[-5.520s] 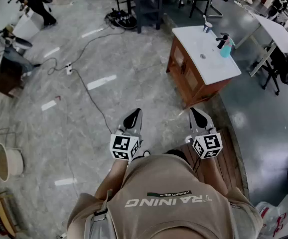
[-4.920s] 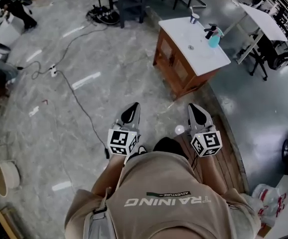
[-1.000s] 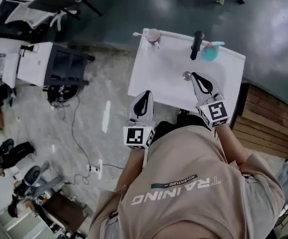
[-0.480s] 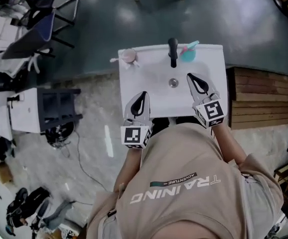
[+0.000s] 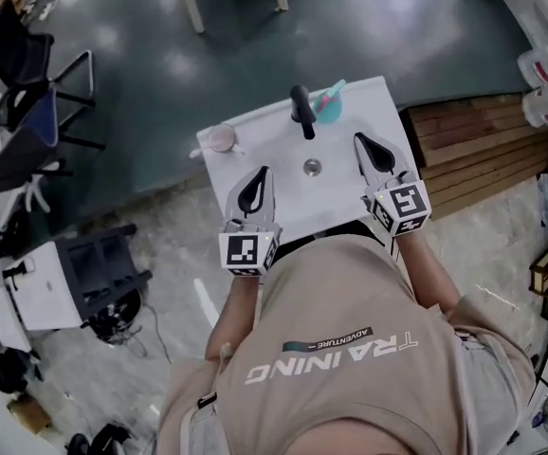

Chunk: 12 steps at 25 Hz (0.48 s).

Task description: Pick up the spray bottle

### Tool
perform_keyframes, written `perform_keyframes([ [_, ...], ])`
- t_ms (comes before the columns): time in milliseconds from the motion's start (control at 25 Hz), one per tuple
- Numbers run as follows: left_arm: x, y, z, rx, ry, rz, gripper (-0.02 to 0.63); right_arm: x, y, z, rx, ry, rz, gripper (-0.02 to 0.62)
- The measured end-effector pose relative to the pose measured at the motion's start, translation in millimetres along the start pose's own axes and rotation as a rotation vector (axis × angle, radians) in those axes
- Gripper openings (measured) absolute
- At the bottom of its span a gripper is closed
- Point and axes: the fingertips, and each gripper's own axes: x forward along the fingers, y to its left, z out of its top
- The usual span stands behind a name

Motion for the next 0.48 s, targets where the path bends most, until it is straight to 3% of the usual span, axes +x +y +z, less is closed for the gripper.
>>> perform_keyframes([
  [240,16,-2,-5,-0.030,0.009,-0.056,0.014,0,-5,-17,-0.059,0.086,-0.036,0.003],
  [480,28,-11,5,-0.020,0.026,-0.046,0.014,15,-32,-19,-0.036,0.096,-0.039,0.003],
])
